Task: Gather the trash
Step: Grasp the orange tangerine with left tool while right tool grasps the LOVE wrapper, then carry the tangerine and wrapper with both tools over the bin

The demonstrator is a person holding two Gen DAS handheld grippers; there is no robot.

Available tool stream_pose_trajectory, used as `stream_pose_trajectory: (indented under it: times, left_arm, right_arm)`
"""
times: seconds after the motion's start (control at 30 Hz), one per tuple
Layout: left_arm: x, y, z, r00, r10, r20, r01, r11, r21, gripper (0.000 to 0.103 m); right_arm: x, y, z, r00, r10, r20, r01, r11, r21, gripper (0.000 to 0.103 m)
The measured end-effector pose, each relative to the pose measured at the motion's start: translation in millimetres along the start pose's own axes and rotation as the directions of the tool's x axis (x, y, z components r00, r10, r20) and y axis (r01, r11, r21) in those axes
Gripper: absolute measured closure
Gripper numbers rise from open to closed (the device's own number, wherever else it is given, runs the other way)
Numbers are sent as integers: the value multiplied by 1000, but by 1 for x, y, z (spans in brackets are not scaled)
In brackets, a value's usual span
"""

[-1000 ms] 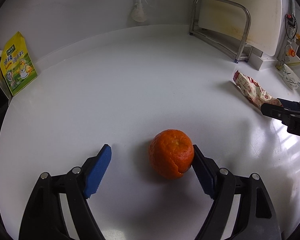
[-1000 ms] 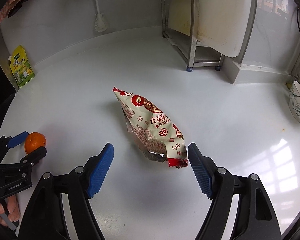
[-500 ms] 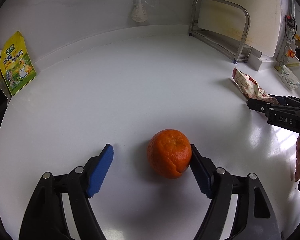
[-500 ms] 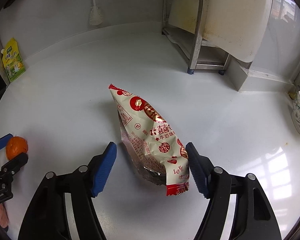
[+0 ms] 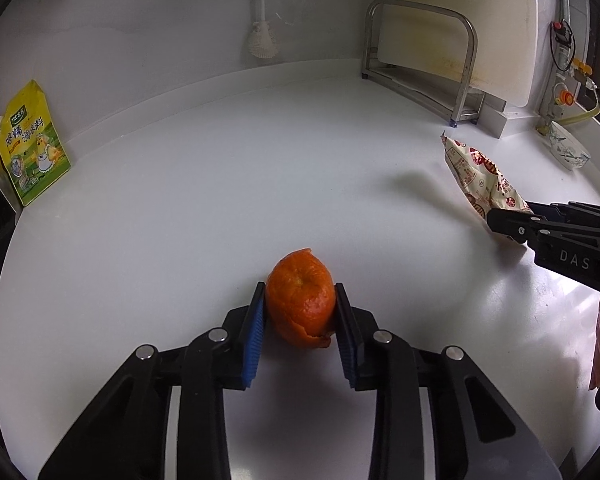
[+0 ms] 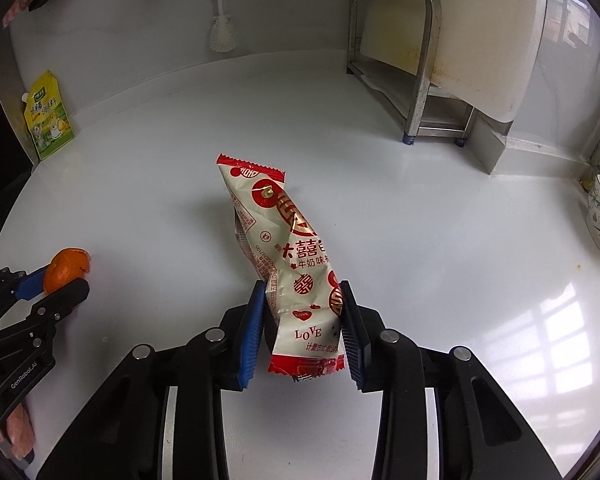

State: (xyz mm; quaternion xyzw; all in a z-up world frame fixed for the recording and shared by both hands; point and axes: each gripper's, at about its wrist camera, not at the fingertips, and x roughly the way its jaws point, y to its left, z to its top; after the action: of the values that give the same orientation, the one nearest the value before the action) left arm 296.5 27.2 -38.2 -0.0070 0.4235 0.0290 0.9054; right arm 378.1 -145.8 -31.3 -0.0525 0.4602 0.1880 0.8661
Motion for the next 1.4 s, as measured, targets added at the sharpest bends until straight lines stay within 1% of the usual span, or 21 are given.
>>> stream_pose_trajectory:
  times: [0.07, 0.17, 0.23, 0.27, 0.37, 0.47, 0.53, 0.67, 0.8, 0.97, 1.07, 1.13, 1.17, 1.27, 1.4]
  left_arm:
    - [-3, 4, -1, 1000, -27, 6, 27, 1000, -15, 75]
    - [-10, 10, -3, 997, -78, 27, 79, 996, -50, 75]
    - [-11, 13, -5, 994, -111, 23, 113, 991, -66, 76]
    - [-12, 14, -7, 992, -124, 21, 125, 989, -74, 76]
    - [-18, 17, -16, 986, -167, 6, 167, 982, -87, 76]
    - [-35, 16, -29, 987, -158, 11, 158, 986, -51, 76]
    - [-53, 17, -36, 986, -162, 27, 163, 986, -28, 76]
    - [-90, 19, -54, 985, -160, 61, 159, 987, 17, 76]
    - [-123, 20, -80, 977, -203, 62, 202, 979, 32, 76]
    - [-157, -1, -116, 964, -258, 69, 253, 965, 73, 76]
    - [-173, -20, -137, 960, -269, 77, 260, 959, 115, 76]
    - [-182, -32, -151, 961, -266, 79, 253, 957, 143, 76]
    - [-185, -37, -158, 961, -265, 77, 251, 955, 156, 76]
    - [-194, -50, -175, 961, -270, 65, 255, 950, 182, 76]
    - [-200, -60, -200, 960, -276, 43, 261, 941, 216, 76]
  right_arm:
    - [-8, 0, -6, 1000, -2, 9, 2, 1000, 19, 68]
    - [-23, -4, -20, 1000, 2, 25, -3, 998, 69, 68]
    - [-36, -5, -33, 999, 7, 33, -11, 993, 115, 68]
    - [-42, -5, -39, 999, -3, 36, -2, 992, 128, 68]
    - [-61, 0, -59, 998, -21, 54, 13, 989, 148, 68]
    - [-79, 9, -78, 996, -44, 75, 33, 988, 153, 68]
    - [-93, 22, -91, 993, -69, 94, 55, 988, 144, 68]
    - [-121, 46, -122, 990, -69, 124, 47, 984, 171, 68]
    - [-150, 65, -158, 986, -71, 151, 37, 976, 216, 68]
    - [-190, 78, -211, 978, -102, 182, 39, 945, 323, 68]
    - [-210, 84, -245, 973, -142, 183, 66, 926, 371, 68]
    - [-220, 87, -267, 973, -152, 174, 73, 917, 393, 68]
    - [-224, 88, -277, 973, -155, 171, 75, 913, 401, 68]
    - [-235, 93, -307, 968, -195, 157, 117, 906, 407, 68]
    - [-239, 93, -344, 973, -187, 136, 106, 884, 456, 68]
